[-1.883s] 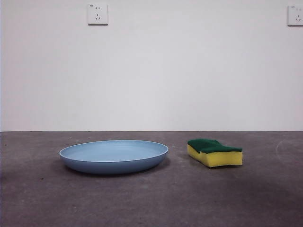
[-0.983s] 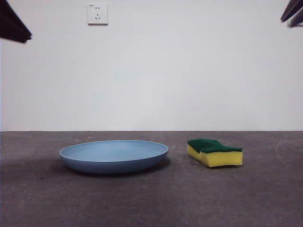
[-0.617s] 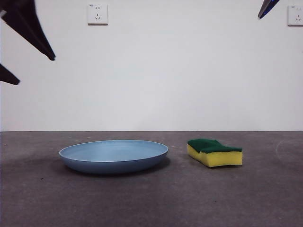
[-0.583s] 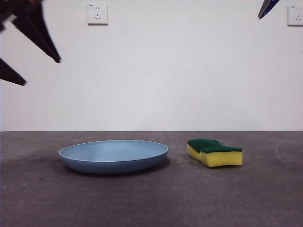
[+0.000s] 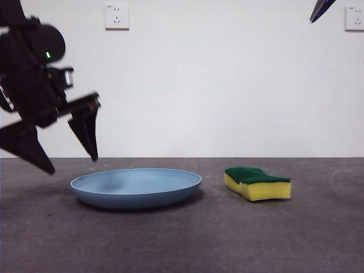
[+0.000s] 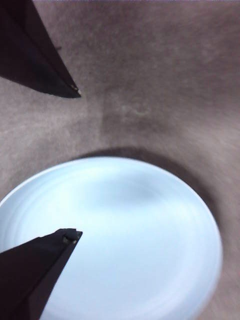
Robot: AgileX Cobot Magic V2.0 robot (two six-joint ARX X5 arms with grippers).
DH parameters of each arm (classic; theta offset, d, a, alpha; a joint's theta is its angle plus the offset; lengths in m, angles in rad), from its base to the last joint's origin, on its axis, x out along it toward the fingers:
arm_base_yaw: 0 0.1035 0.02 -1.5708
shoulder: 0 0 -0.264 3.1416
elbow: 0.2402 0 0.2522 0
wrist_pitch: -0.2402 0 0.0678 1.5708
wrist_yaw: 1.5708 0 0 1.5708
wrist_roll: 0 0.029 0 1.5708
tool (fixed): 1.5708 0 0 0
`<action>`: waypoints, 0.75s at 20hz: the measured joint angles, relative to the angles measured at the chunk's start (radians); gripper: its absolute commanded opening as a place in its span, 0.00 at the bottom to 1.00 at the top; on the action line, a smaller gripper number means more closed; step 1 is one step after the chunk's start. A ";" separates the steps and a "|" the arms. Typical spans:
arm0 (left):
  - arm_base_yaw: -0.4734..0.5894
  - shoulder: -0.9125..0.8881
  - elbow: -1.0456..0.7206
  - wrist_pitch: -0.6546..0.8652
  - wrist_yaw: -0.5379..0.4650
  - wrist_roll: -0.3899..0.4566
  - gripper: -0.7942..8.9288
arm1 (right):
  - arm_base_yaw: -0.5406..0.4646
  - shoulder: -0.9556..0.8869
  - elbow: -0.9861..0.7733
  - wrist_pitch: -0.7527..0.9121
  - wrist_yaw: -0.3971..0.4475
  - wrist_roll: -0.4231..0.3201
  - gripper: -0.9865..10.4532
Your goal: Pick up the plate,pick up the cloth,clean the plate with the cloth
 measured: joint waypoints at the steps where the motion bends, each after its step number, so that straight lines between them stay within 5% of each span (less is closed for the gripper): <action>1: -0.006 0.026 0.000 0.008 -0.001 0.000 0.53 | 0.000 0.000 0.000 0.000 0.000 0.000 0.61; 5: -0.030 0.088 0.002 0.031 -0.014 0.000 0.53 | 0.000 0.000 0.000 0.000 0.000 0.001 0.61; 9: -0.058 0.088 0.002 0.043 -0.046 0.005 0.10 | 0.000 0.000 0.000 0.000 0.000 0.001 0.61; 15: -0.080 0.088 0.002 0.064 -0.053 0.046 0.07 | 0.000 0.000 0.000 0.000 0.000 0.001 0.61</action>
